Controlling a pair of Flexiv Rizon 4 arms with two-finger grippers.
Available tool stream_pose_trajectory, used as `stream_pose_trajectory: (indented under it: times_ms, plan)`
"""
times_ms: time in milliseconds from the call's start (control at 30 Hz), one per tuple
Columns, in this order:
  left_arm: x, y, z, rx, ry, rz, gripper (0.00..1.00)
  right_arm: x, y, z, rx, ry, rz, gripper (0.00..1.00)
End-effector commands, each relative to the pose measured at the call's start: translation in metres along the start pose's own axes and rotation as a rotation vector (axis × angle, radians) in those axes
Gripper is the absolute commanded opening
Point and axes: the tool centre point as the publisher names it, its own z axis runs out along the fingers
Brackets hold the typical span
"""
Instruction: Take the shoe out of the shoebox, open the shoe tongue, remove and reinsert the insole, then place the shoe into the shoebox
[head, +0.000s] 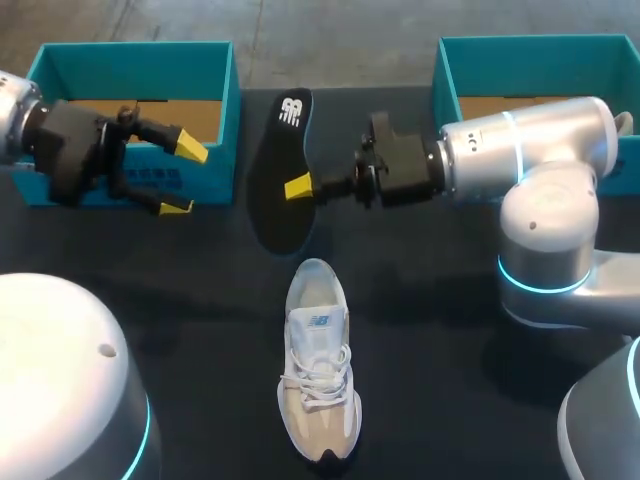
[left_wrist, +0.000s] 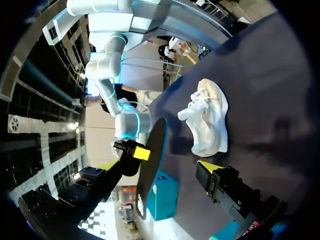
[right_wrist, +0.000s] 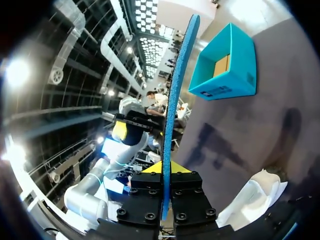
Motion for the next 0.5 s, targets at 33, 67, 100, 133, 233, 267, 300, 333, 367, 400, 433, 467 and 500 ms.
stream_pose_trajectory:
  times_ms: [33,67,100,133,233,267,300,333,367,400,433,467,500]
  plan:
    - [0.008,0.002,-0.008,0.013,0.042,-0.028,1.00,-0.006,-0.004,0.000,-0.005,-0.002,-0.012,0.00]
    - [0.012,0.002,-0.009,0.018,0.055,-0.036,1.00,-0.007,-0.004,0.000,-0.004,-0.002,-0.017,0.00]
    - [0.015,0.002,-0.009,0.022,0.068,-0.043,1.00,-0.008,-0.005,0.001,-0.004,-0.004,-0.019,0.00]
    - [0.019,0.002,-0.009,0.027,0.070,-0.063,1.00,-0.010,-0.006,0.001,-0.004,-0.005,-0.022,0.00]
    - [0.029,0.002,-0.010,0.031,0.102,-0.086,1.00,-0.014,-0.009,0.000,-0.014,-0.006,-0.035,0.00]
    - [0.032,0.002,-0.011,0.032,0.104,-0.098,1.00,-0.015,-0.009,0.000,-0.016,-0.007,-0.036,0.00]
    - [0.035,0.003,-0.012,0.033,0.119,-0.104,1.00,-0.016,-0.010,0.001,-0.016,-0.009,-0.040,0.00]
    - [0.038,0.003,-0.013,0.041,0.136,-0.114,1.00,-0.017,-0.011,0.001,-0.021,-0.012,-0.042,0.00]
    - [0.041,0.003,-0.014,0.046,0.151,-0.127,1.00,-0.019,-0.011,0.000,-0.032,-0.020,-0.043,0.00]
    - [0.042,0.004,-0.016,0.061,0.164,-0.138,1.00,-0.020,-0.012,-0.001,-0.043,-0.014,-0.044,0.00]
    - [0.044,0.006,-0.018,0.075,0.175,-0.140,1.00,-0.020,-0.012,-0.001,-0.043,-0.014,-0.044,0.00]
    - [0.044,0.006,-0.018,0.075,0.175,-0.140,1.00,-0.020,-0.012,-0.001,-0.043,-0.014,-0.044,0.00]
    - [0.044,0.006,-0.018,0.075,0.175,-0.140,1.00,-0.020,-0.012,-0.001,-0.043,-0.014,-0.044,0.00]
